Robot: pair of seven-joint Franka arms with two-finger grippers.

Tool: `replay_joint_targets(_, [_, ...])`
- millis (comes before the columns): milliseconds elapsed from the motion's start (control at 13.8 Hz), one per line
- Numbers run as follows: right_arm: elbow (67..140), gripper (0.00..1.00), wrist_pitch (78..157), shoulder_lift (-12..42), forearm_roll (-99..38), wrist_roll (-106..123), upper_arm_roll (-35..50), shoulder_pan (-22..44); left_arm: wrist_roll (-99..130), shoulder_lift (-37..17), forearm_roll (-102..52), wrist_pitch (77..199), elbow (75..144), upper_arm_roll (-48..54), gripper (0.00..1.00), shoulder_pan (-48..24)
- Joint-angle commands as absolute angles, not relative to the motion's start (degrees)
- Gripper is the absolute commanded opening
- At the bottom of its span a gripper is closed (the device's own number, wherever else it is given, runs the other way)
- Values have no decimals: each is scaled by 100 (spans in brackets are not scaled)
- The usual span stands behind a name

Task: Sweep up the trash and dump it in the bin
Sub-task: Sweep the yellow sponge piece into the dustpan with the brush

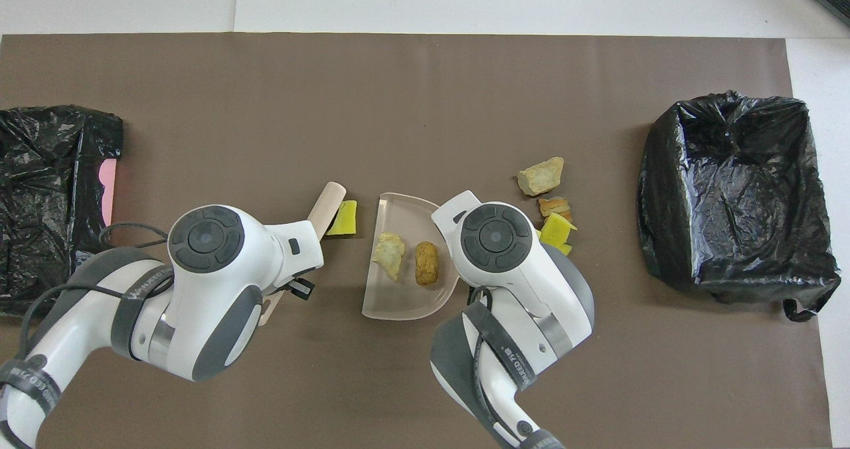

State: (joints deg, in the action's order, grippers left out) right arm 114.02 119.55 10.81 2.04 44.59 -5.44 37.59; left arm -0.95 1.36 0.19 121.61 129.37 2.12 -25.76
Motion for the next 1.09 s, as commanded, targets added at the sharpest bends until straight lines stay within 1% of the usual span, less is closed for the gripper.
replay_joint_targets(0, [11452,0,12085,1081,343,4236,-536,3771,534,457,-376,12164,13228,141,0,-3171])
replay_joint_targets(217, [11452,0,12085,1081,343,4236,-536,3771,1141,536,-720,12112,13228,141,0,-3716])
replay_joint_targets(362, [11452,0,12085,1081,343,4236,-536,3771,1432,580,-834,11998,13227,141,0,-3893])
replay_joint_targets(579, [11452,0,12085,1081,343,4236,-536,3771,1433,571,-826,11682,13192,79,0,-3806])
replay_joint_targets(724, [11461,0,12085,1081,343,4236,-536,3771,1450,571,-721,11681,13192,70,0,-3683])
replay_joint_targets(1013, [11452,0,12076,1081,343,4236,-536,3771,1836,562,-98,11733,13201,70,0,-3499])
